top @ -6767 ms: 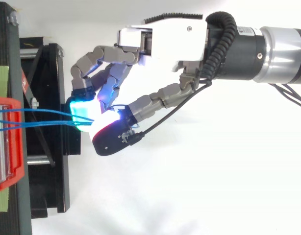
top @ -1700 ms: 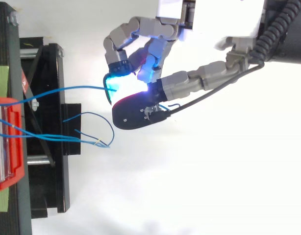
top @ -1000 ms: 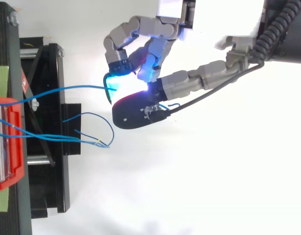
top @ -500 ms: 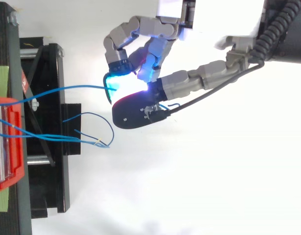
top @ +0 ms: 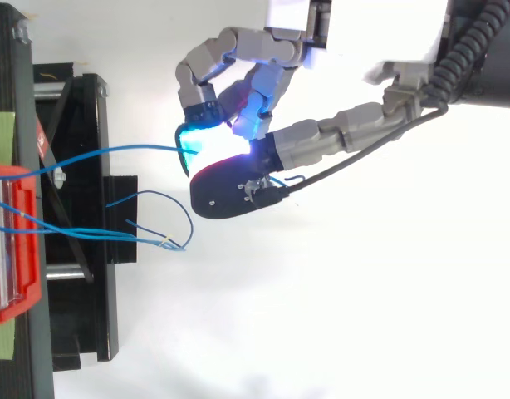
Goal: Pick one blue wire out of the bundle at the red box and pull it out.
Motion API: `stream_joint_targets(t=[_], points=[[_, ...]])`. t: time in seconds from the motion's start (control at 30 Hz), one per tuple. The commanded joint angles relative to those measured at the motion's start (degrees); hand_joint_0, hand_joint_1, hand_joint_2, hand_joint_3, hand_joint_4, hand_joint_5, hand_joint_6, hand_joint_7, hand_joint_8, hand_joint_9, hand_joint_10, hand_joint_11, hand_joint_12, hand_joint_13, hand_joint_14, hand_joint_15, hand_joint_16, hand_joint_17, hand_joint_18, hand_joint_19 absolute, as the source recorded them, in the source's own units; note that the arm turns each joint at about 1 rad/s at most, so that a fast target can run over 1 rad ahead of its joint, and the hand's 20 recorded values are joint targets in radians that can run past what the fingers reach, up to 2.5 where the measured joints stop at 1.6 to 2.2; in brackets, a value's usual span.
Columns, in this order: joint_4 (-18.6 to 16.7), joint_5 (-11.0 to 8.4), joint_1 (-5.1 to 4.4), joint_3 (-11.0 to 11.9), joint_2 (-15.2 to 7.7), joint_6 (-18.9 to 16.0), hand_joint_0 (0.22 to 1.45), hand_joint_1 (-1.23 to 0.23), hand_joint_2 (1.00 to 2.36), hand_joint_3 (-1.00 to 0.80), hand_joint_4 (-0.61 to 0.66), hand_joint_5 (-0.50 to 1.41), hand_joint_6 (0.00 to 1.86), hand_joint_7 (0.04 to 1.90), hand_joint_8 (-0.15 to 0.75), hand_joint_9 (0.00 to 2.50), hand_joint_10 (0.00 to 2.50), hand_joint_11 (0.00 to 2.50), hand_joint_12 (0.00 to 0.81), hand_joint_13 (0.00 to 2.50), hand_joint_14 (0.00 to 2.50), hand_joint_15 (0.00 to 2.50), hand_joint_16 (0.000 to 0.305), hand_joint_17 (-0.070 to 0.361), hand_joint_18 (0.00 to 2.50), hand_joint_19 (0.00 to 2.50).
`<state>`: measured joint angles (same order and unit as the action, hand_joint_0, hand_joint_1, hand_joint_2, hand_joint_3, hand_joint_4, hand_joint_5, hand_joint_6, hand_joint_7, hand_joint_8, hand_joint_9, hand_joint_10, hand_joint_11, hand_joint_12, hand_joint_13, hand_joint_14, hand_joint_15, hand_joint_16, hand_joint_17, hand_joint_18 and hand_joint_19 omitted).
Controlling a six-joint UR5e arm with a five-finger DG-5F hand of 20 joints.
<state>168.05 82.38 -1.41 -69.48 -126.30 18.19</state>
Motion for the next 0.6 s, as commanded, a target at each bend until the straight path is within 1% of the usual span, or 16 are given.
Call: stream_joint_targets(t=[0.0,0.57], points=[[0.0,0.06,0.0,0.05,0.0,0.0,0.63,-0.82,1.01,0.01,0.15,-0.09,0.89,1.38,0.357,1.15,0.02,0.75,0.453,0.8,0.02,0.5,0.068,0.154,0.75,0.59],[0.0,-0.03,0.0,-0.04,0.0,0.0,0.63,-0.82,1.01,0.01,0.14,-0.09,0.89,1.39,0.355,1.14,0.02,0.76,0.452,0.8,0.02,0.5,0.069,0.155,0.75,0.59]])
